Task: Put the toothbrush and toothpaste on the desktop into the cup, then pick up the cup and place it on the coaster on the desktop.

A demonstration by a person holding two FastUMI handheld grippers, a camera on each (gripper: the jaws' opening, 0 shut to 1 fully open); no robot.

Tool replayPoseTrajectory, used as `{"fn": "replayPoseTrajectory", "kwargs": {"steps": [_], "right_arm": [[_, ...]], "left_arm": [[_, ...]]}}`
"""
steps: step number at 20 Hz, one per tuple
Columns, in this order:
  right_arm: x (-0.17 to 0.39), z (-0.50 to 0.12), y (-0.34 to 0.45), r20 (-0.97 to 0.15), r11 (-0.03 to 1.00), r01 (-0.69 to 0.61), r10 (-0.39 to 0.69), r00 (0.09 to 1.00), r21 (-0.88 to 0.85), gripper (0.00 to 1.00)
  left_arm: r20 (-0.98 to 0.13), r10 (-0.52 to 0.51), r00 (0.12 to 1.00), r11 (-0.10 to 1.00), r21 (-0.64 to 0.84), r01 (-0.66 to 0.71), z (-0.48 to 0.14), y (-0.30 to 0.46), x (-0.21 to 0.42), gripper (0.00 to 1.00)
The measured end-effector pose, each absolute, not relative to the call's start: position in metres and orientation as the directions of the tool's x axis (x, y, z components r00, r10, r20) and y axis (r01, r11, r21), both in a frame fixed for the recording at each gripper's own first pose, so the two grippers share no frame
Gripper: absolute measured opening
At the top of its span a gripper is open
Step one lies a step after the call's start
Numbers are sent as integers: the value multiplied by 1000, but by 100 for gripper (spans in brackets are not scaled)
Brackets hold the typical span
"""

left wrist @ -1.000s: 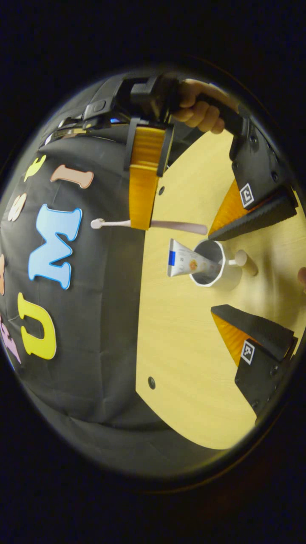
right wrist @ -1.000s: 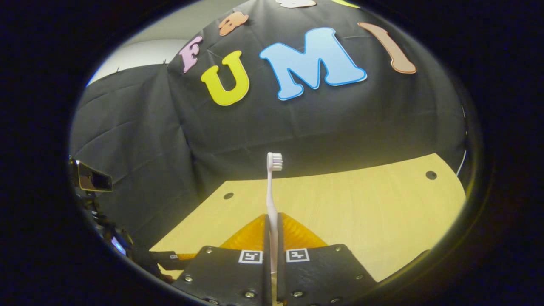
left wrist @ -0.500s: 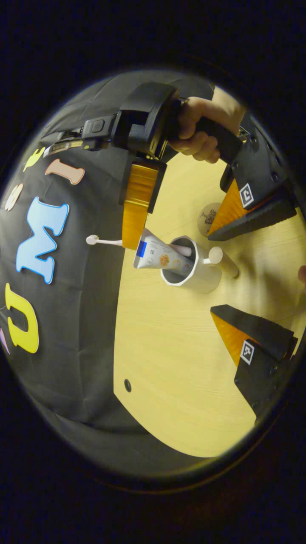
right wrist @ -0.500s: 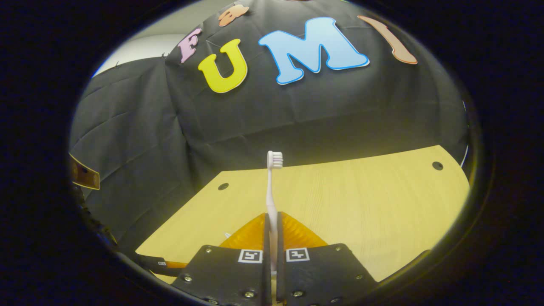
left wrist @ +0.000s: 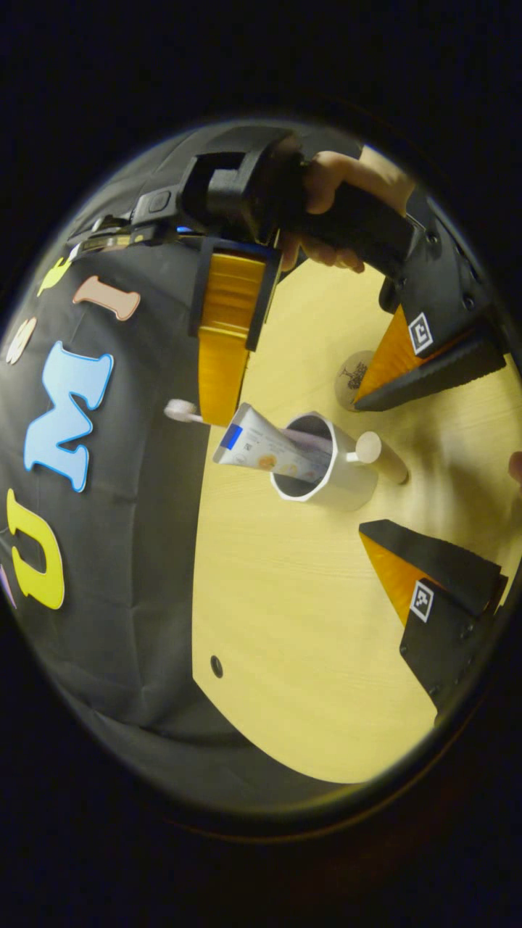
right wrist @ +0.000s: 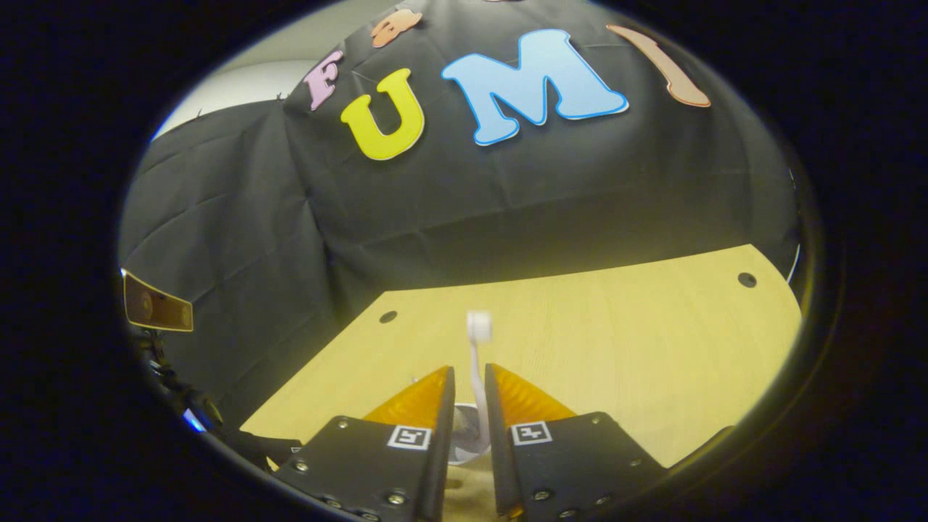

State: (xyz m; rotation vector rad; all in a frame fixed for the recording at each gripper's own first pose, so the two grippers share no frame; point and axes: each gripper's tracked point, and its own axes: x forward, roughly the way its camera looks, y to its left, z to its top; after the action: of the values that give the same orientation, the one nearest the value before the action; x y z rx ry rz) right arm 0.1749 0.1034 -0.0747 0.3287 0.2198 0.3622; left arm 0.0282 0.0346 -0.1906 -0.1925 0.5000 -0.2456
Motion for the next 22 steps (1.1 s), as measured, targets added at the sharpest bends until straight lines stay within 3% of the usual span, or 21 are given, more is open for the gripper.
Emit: {"fn": "replayPoseTrajectory", "kwargs": {"steps": [2, 4, 5, 6, 7, 9, 11, 13, 16, 22], "right_arm": [[171, -70, 100, -149, 881, -306, 378, 914, 359, 36], [171, -69, 94, -152, 887, -291, 363, 919, 358, 63], [169, -68, 90, -153, 891, -283, 354, 923, 355, 68], [168, -66, 85, -154, 896, -273, 343, 927, 351, 58], [164, -64, 82, -151, 896, -273, 342, 928, 351, 70], [161, -60, 73, -147, 905, -257, 321, 936, 341, 76], [155, -57, 62, -147, 916, -238, 297, 943, 324, 70], [148, -56, 52, -154, 928, -217, 272, 950, 303, 76], [131, -53, 32, -155, 948, -188, 232, 960, 255, 76], [97, -46, -2, -147, 973, -122, 153, 977, 198, 76]], "left_arm": [[-449, -275, 850, 954, -240, 181, -192, 35, 27, 94], [-452, -271, 850, 954, -240, 177, -194, 36, 25, 94], [-455, -268, 849, 956, -237, 175, -194, 35, 26, 94], [-457, -265, 849, 957, -233, 174, -193, 35, 26, 94], [-461, -261, 848, 958, -228, 172, -194, 33, 28, 94], [-470, -257, 845, 961, -219, 170, -196, 30, 29, 94], [-481, -255, 839, 962, -214, 170, -200, 26, 31, 98], [-495, -248, 833, 965, -206, 164, -201, 25, 33, 98], [-535, -238, 810, 968, -199, 153, -209, 22, 40, 92], [-590, -209, 780, 977, -167, 135, -215, 25, 53, 92]]}}
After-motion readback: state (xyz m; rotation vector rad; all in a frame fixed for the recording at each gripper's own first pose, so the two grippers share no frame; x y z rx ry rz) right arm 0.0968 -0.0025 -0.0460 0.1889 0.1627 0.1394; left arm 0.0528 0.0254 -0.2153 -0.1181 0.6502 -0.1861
